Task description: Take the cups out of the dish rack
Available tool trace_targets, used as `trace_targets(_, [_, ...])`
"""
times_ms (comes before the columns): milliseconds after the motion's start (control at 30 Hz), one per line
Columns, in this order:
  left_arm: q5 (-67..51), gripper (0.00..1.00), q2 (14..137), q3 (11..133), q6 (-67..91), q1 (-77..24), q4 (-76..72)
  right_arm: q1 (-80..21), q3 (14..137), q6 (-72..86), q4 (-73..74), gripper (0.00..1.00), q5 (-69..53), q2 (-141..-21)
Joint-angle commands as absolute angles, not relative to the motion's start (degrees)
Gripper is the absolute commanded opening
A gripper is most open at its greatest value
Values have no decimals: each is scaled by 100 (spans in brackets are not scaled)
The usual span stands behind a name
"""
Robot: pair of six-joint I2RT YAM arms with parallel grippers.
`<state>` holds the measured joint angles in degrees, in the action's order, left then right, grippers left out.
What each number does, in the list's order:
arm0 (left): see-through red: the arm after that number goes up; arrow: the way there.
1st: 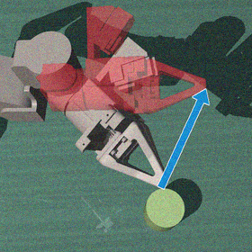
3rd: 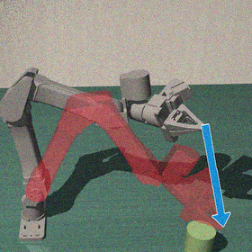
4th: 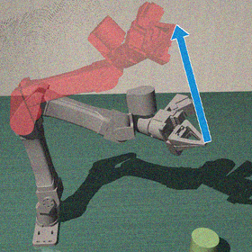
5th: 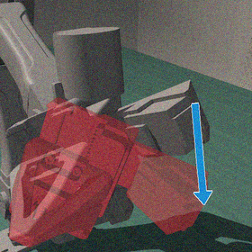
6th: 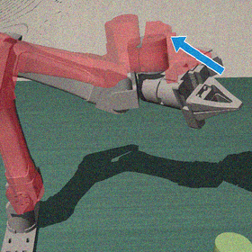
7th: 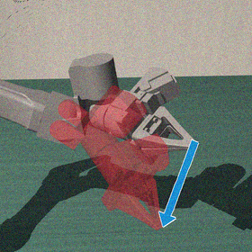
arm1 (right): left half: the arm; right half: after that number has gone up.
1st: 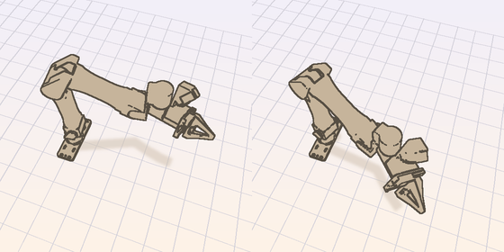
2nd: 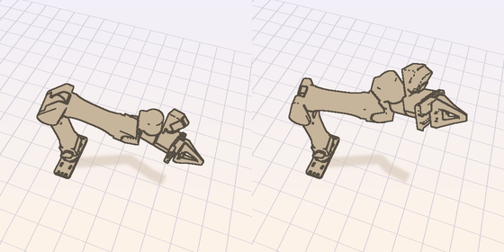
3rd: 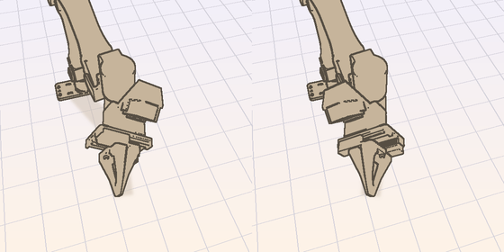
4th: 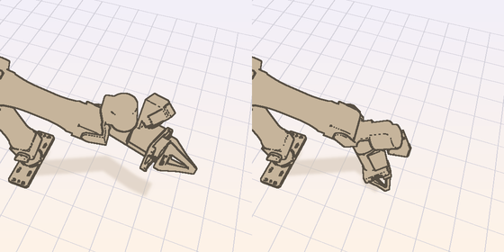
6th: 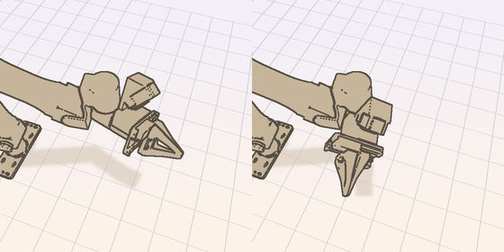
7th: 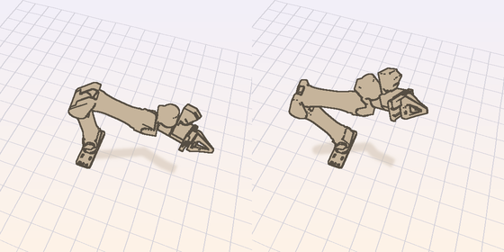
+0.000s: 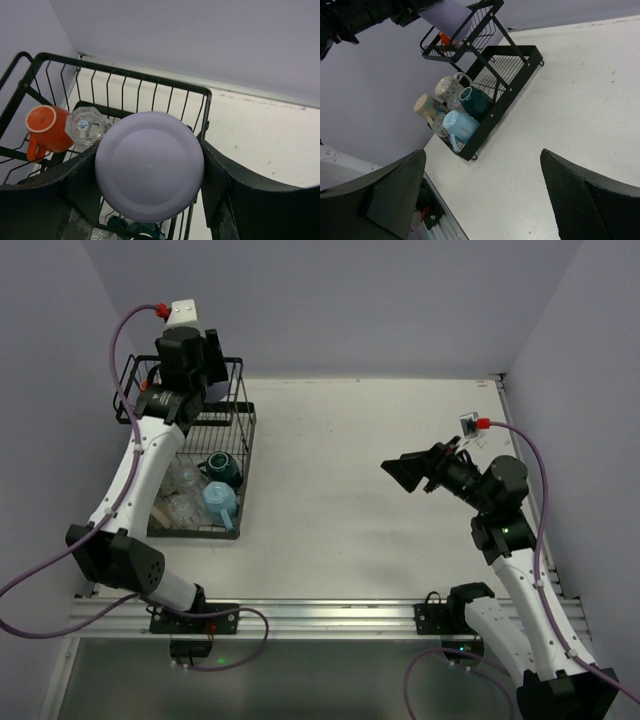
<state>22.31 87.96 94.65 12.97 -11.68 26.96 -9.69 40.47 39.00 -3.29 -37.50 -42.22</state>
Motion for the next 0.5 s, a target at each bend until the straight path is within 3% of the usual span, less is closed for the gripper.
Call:
trace_targets(0, [1978,31,8025,9782,1476,-1169,2066,-1150,4307,4069,-553,99,-3806,-4306])
trace_targets(167, [890,29,7446,9432,1931,-1169,1627,-1529,4473,4166,-615,99,-3473,-4482])
trace_targets(333, [-1514,27,6918,8258,3065,-1187,670,-1845,4448,4639,-1527,97,-3383,-4622])
trace_targets(467, [-2793,26,6382,6963,4504,-1361,-1417,-2030,4403,5228,-2512,93,-3498,-4904])
